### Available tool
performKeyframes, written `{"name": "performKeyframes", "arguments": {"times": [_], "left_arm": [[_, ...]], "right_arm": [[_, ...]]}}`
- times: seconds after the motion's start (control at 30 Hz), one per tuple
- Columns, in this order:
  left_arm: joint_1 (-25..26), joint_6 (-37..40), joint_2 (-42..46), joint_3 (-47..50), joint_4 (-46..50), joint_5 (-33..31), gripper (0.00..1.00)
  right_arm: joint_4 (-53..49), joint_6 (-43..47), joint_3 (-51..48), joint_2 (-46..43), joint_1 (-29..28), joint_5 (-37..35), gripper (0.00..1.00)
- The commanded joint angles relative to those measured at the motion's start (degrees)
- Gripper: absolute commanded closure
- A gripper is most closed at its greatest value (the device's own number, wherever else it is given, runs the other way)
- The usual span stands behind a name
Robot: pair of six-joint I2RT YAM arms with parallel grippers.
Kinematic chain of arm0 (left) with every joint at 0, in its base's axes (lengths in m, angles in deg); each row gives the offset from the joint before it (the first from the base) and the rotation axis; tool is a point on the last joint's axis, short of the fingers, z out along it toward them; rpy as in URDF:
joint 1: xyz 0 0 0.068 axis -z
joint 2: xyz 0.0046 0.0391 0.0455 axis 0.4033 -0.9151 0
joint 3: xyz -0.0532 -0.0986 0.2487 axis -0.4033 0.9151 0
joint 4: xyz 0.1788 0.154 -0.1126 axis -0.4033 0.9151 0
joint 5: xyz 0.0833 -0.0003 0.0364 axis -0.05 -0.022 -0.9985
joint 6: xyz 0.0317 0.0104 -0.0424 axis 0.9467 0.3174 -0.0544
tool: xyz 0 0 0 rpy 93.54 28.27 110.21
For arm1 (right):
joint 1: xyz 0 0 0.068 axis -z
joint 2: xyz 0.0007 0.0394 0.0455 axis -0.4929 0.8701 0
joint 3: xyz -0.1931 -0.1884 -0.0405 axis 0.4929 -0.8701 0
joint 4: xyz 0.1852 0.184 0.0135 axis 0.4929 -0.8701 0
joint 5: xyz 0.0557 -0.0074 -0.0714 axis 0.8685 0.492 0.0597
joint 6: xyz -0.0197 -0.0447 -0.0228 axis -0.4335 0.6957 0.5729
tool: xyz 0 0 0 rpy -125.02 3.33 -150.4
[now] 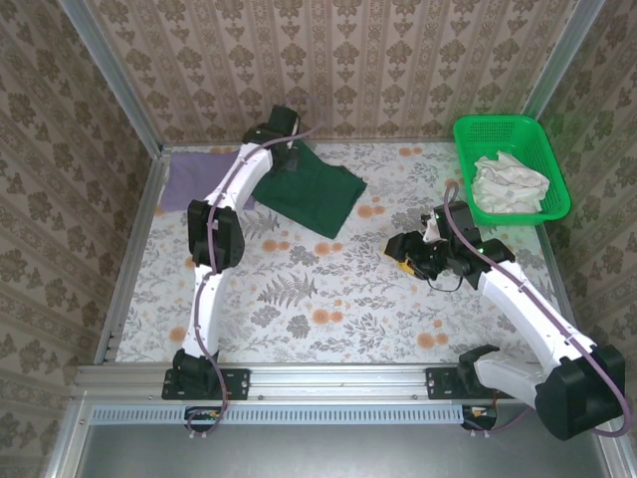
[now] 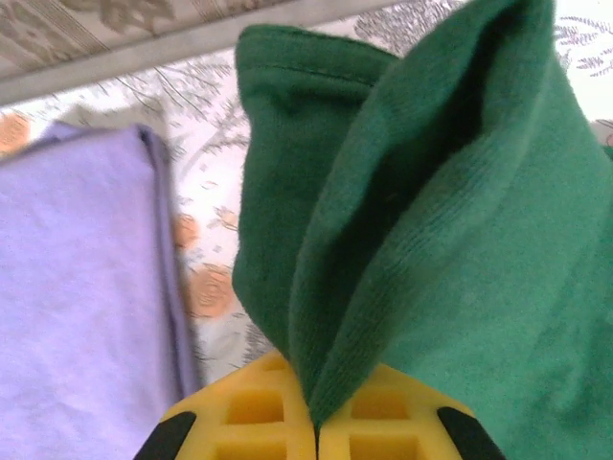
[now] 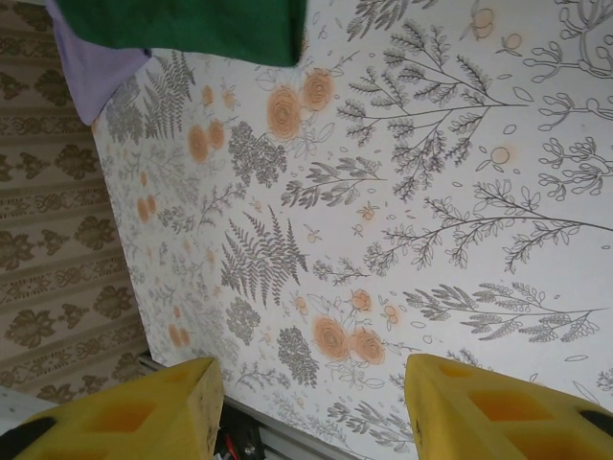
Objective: Fold and stack the t-shirts
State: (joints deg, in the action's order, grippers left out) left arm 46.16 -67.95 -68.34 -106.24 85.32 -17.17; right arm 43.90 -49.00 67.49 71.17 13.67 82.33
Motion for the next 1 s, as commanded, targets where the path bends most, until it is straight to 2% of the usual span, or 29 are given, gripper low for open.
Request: {"name": "performKeyframes", "arguments": {"times": [0.0,0.1,0.23,0.4,0.6,0.7,0.97], "left_arm": [[-2.4,6.2,3.2,-5.2,3.9,-1.5,1.00],[-3.7,8.8,2.9,-9.7,7.7,0.0,1.00],[-6.1,12.1,5.6,-7.7,8.2,5.0,1.00],[-10.2,12.1,7.6,-7.7,10.6,10.9,1.00],[-12.6,13.8,10.1,-7.7,12.4,13.9,1.00],[-14.8,13.5,10.1,-8.6,14.0,18.1,1.00],[-18.2,12.7,9.6,-12.2,16.0,20.0,1.00]], "right_arm": [[-1.4,-1.2,-0.5,0.0,0.5,-0.7,0.45],[-1.3,-1.1,-0.1,1.0,0.7,-0.3,0.45],[-1.1,-0.9,0.4,2.3,0.8,0.3,0.45],[-0.9,-0.9,0.7,4.1,0.8,0.9,0.46],[-0.6,-1.1,1.7,6.5,0.8,1.6,0.46],[-1.2,-1.1,3.0,7.7,0.7,2.2,0.46],[-2.8,-0.5,5.4,10.3,0.6,2.8,0.46]]}}
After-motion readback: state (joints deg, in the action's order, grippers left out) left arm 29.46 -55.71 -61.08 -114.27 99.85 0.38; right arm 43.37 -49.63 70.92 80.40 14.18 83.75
